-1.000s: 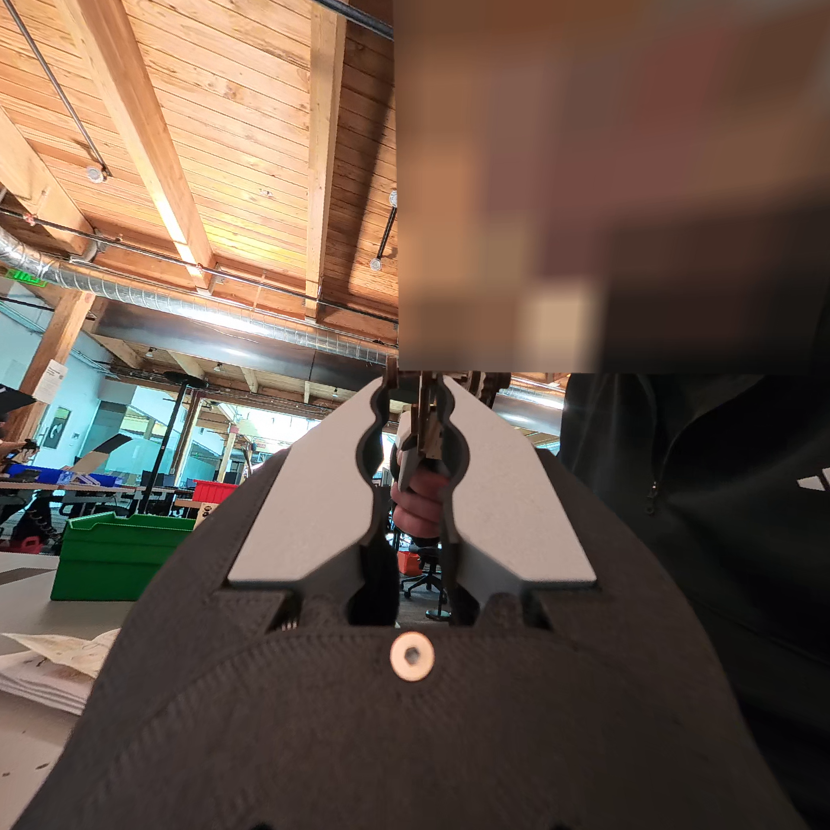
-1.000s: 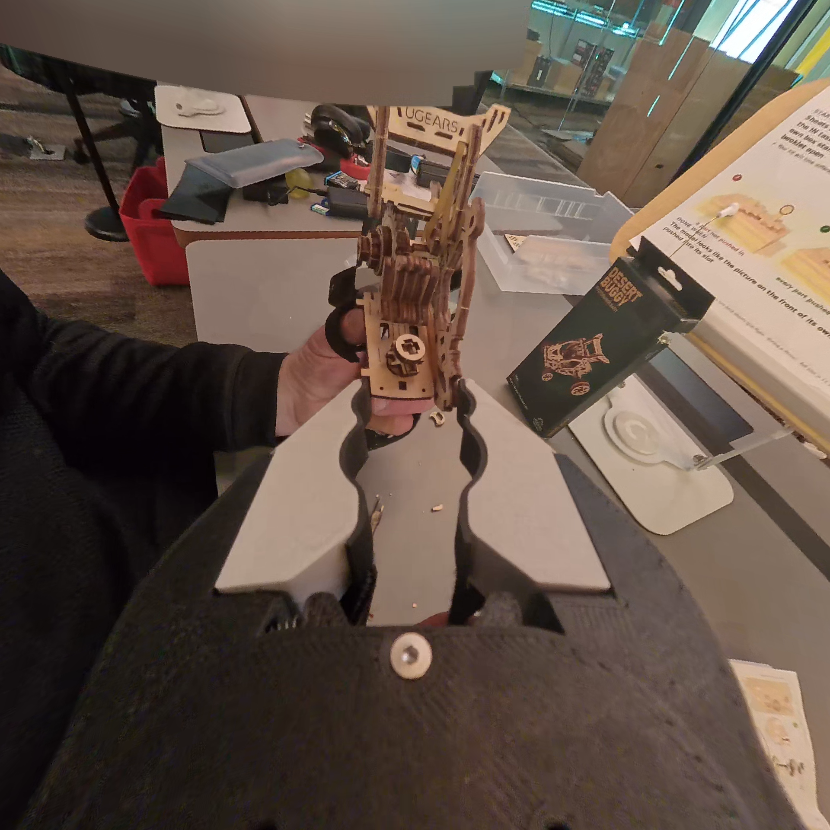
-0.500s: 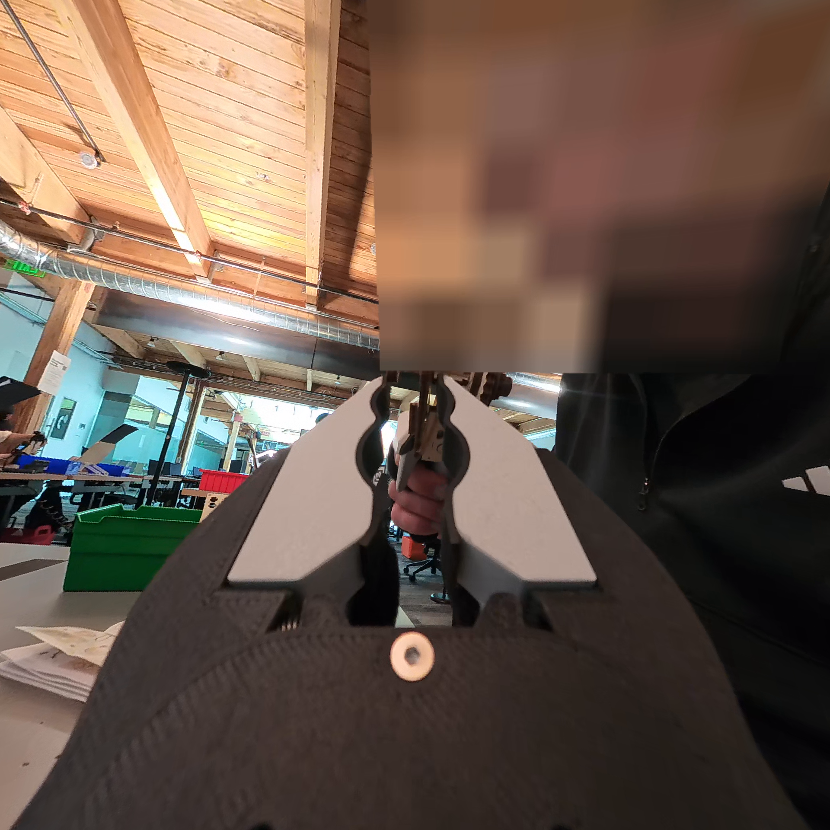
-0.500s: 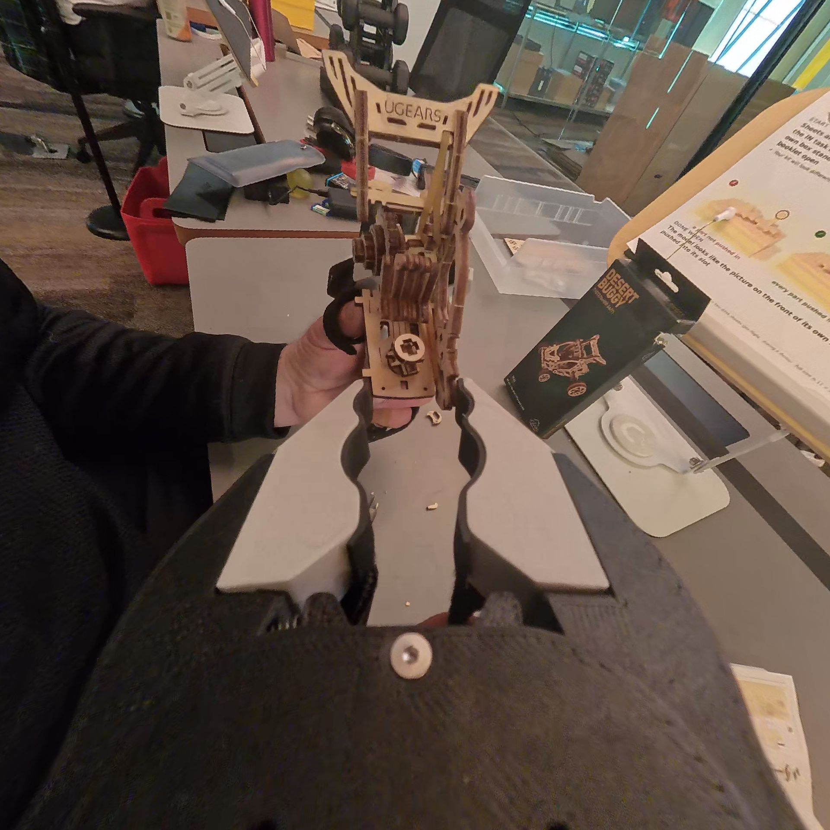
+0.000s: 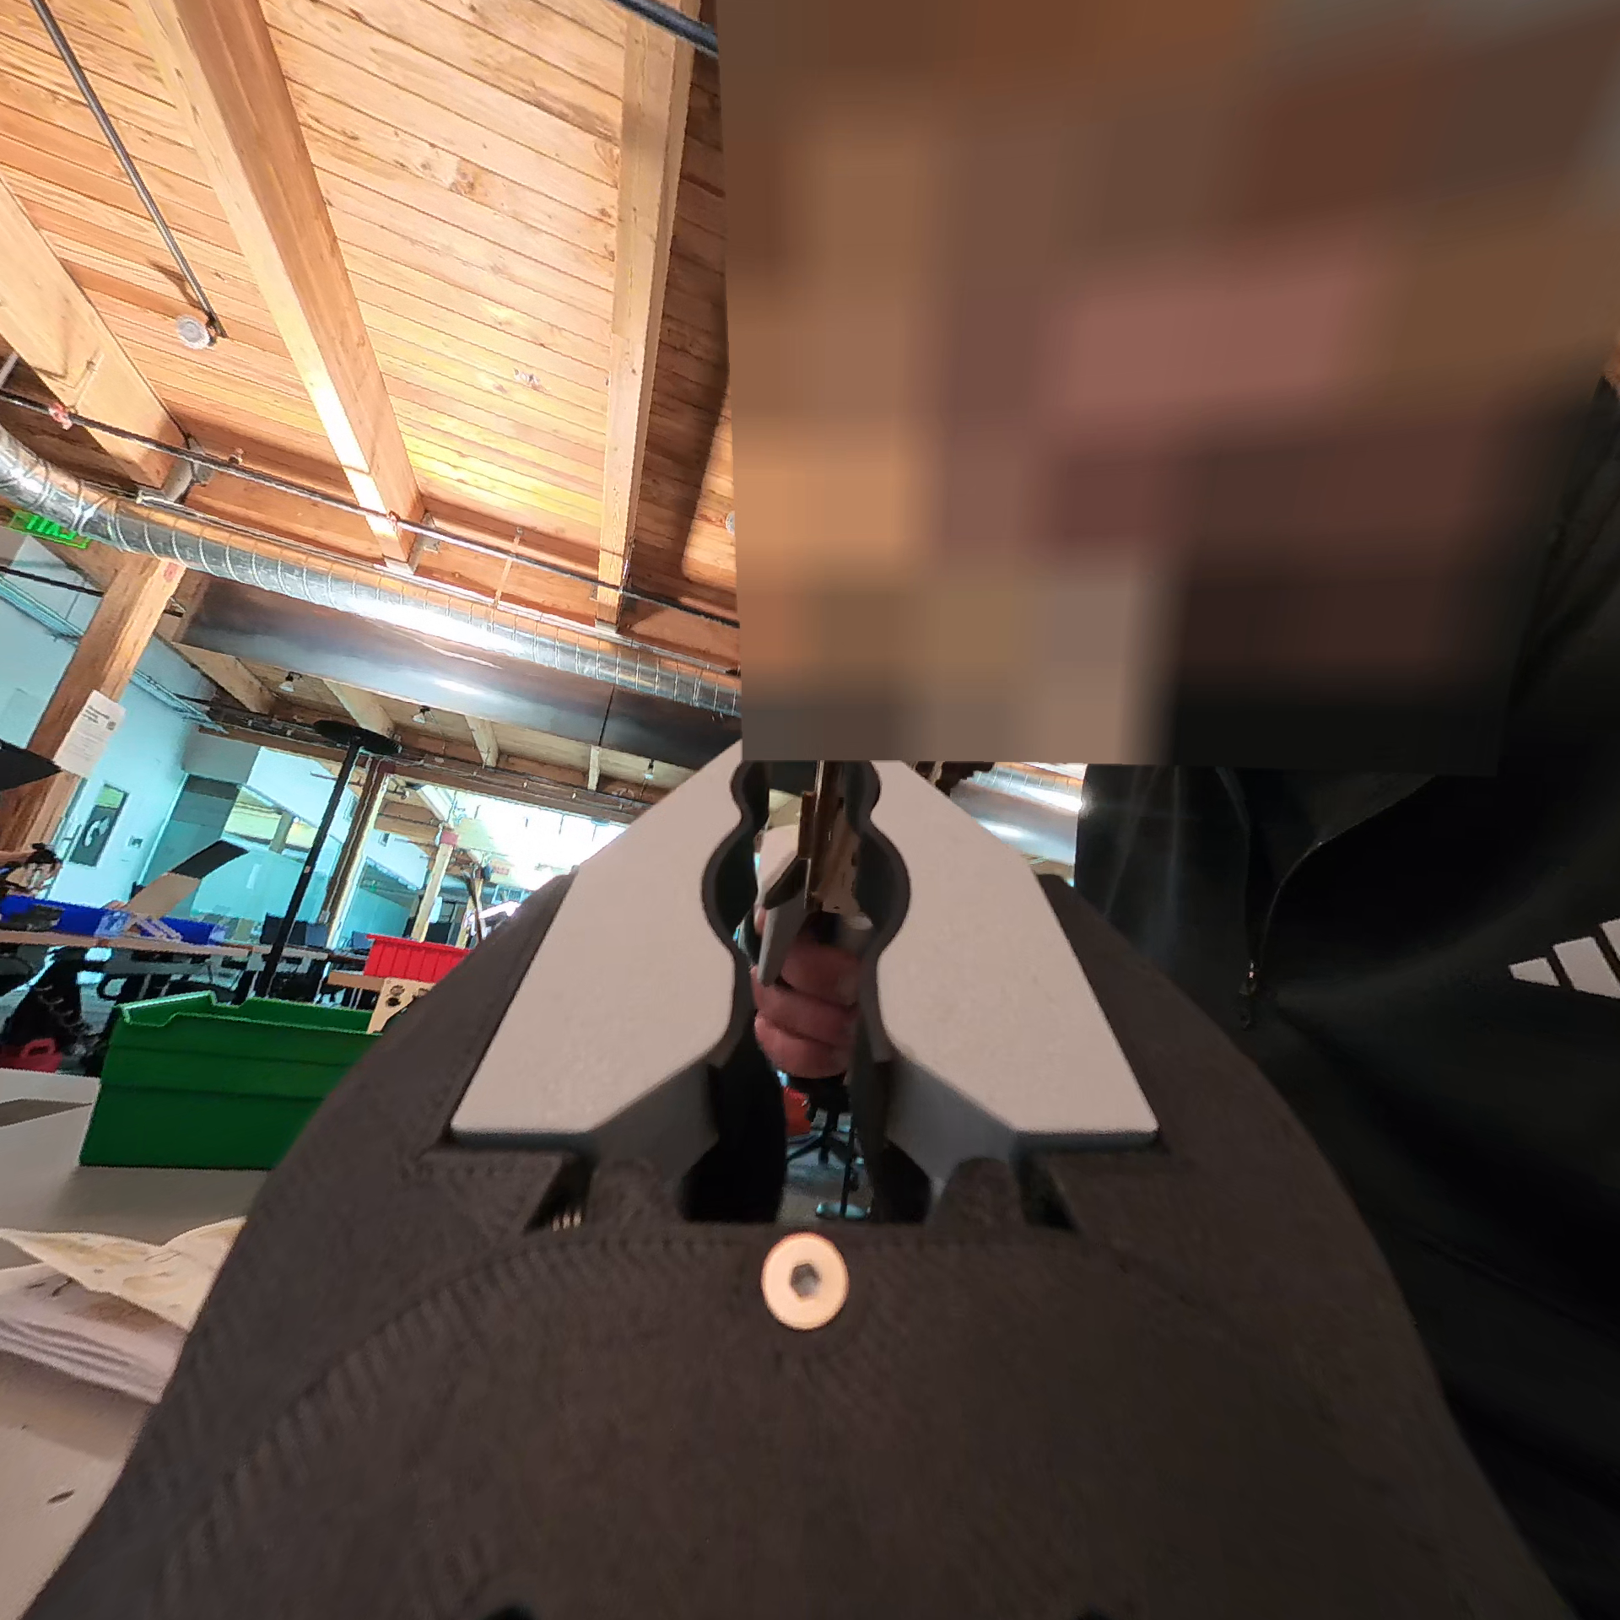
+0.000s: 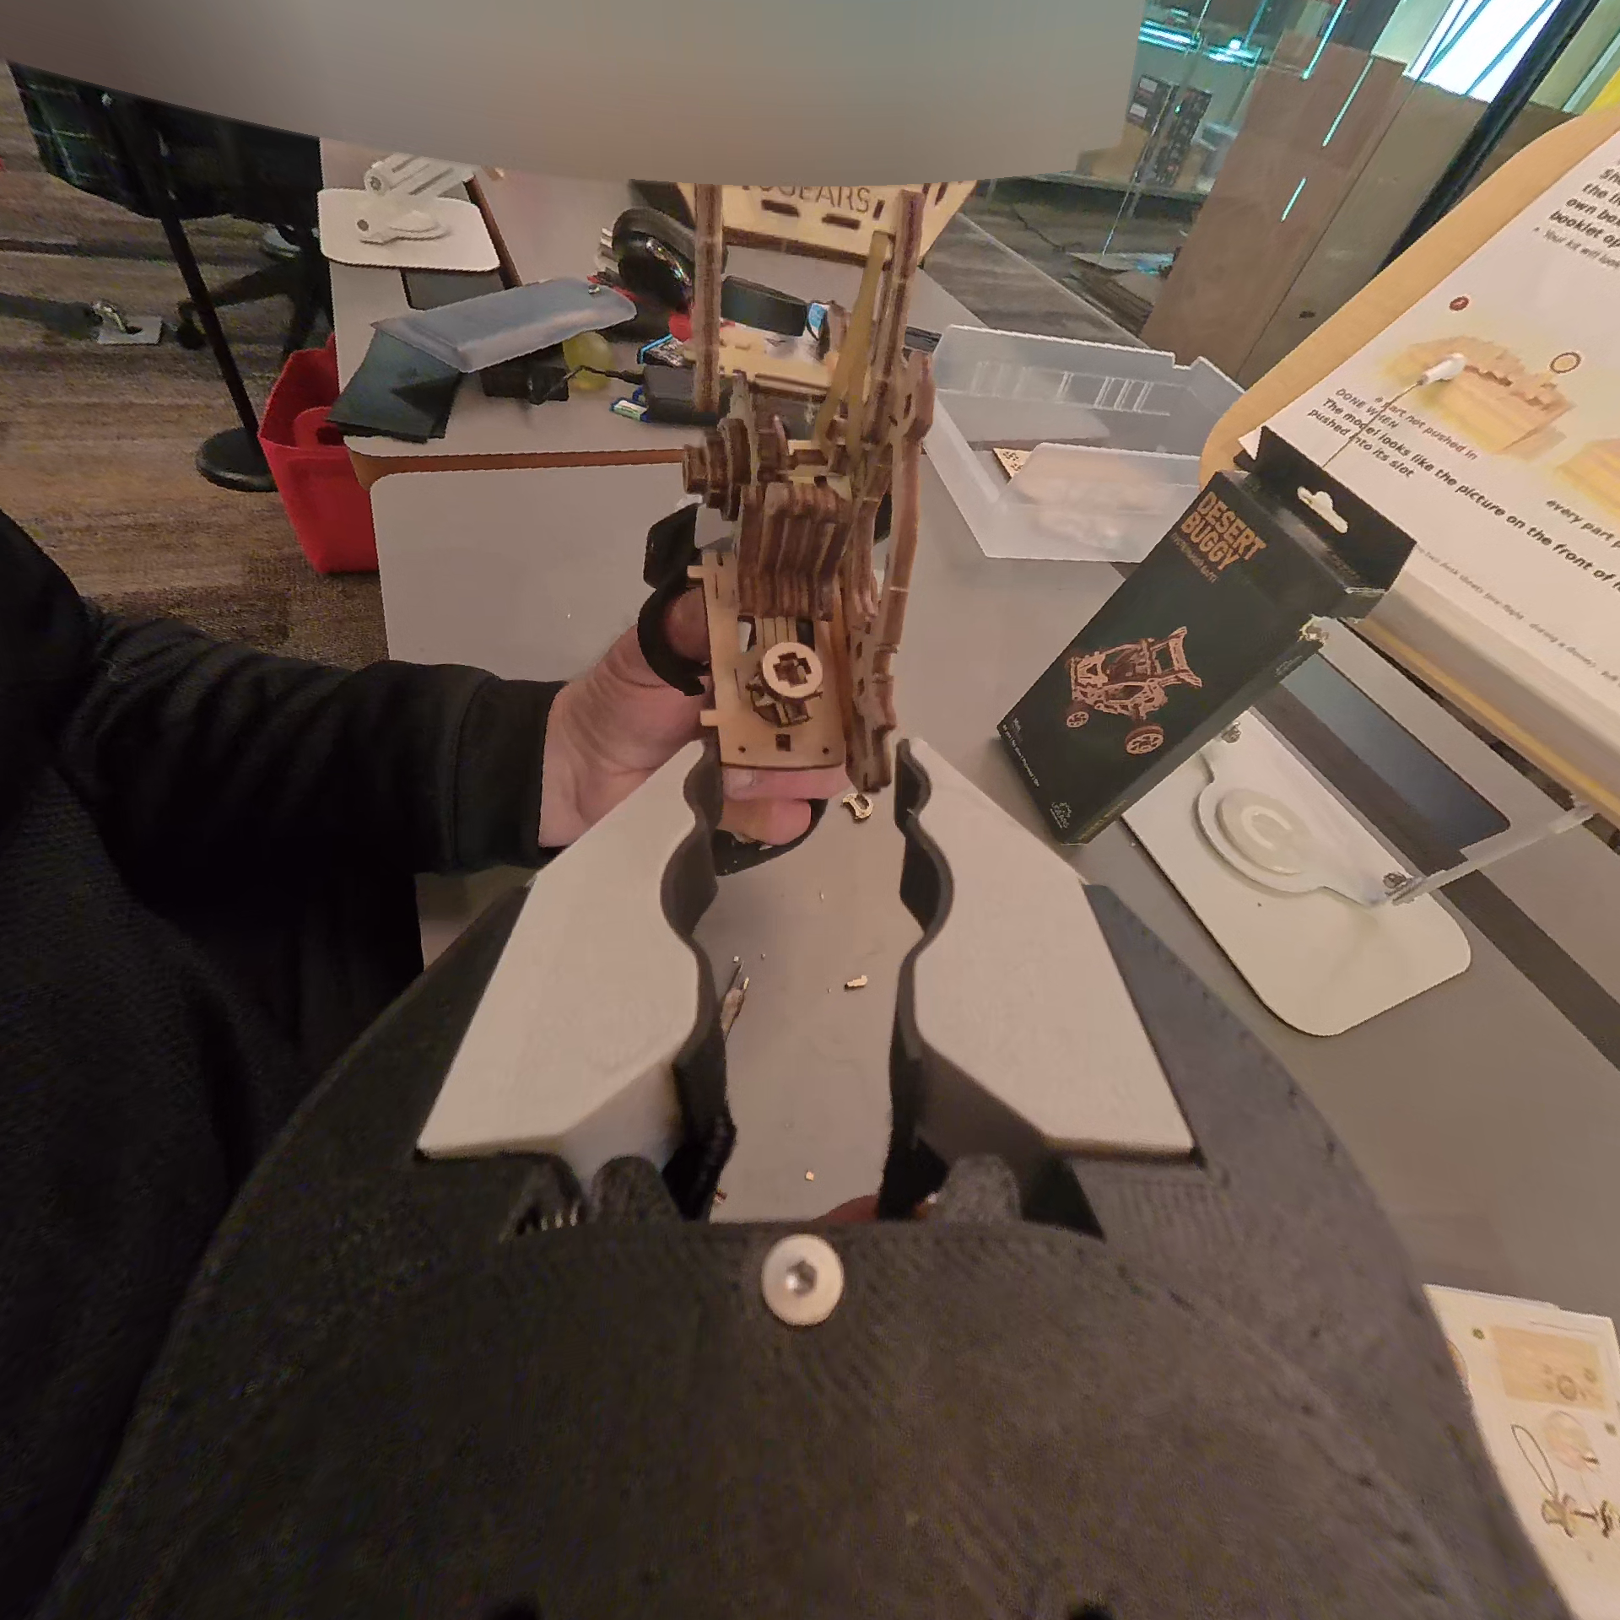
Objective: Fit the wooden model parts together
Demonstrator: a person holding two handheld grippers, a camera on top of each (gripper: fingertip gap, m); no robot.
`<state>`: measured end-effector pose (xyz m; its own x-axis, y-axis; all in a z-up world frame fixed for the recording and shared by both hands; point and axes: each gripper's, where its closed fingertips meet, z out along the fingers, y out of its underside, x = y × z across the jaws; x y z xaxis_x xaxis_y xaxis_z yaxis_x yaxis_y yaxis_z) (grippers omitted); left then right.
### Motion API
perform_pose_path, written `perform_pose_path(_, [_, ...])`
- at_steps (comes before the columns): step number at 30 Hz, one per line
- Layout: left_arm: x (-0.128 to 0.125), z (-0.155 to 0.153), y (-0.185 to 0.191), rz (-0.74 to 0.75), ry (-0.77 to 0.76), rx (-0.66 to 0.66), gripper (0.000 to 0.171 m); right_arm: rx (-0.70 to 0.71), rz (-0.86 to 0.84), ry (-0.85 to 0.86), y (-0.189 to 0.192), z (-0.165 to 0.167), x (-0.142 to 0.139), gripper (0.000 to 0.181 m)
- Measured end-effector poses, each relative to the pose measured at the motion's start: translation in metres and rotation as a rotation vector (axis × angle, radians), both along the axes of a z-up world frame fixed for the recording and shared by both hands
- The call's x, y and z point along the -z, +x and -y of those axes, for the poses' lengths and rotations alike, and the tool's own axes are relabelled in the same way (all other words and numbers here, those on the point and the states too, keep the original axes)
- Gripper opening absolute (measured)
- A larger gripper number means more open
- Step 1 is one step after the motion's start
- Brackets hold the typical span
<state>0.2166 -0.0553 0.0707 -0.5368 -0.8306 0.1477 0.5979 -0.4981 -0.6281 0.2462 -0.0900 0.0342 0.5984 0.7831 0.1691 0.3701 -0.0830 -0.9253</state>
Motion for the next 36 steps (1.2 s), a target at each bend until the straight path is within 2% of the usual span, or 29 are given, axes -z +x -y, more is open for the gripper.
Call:
perform_pose_path(5, [0.001, -0.002, 0.0, 0.008, -0.009, 0.003, 0.014, -0.008, -0.007, -0.011, 0.001, 0.0, 0.0, 0.047])
perform_pose_path(10, [0.0, 0.003, 0.001, 0.0, 0.019, 0.003, 0.013, -0.073, -0.051, -0.031, -0.008, 0.003, -0.015, 0.061])
perform_pose_path(13, [0.0, 0.008, 0.005, -0.019, 0.051, 0.0, 0.013, -0.089, -0.029, -0.023, -0.018, 0.001, -0.016, 0.058])
perform_pose_path(16, [0.0, 0.011, 0.005, -0.021, 0.067, 0.002, 0.013, -0.092, -0.021, -0.028, -0.02, 0.001, -0.016, 0.04])
perform_pose_path(17, [0.0, 0.011, 0.005, -0.023, 0.069, 0.001, 0.013, -0.09, -0.018, -0.032, -0.019, 0.0, -0.015, 0.038])
perform_pose_path(30, [0.001, 0.013, 0.007, -0.021, 0.058, 0.006, 0.012, -0.073, 0.014, -0.033, -0.016, -0.002, -0.01, 0.037])
perform_pose_path(31, [0.002, 0.015, 0.008, -0.027, 0.071, -0.001, 0.001, -0.072, 0.023, -0.039, -0.016, -0.002, -0.008, 0.036])
perform_pose_path(36, [0.004, 0.01, 0.01, -0.044, 0.056, -0.004, 0.001, -0.057, 0.01, -0.056, -0.013, -0.007, -0.006, 0.036])
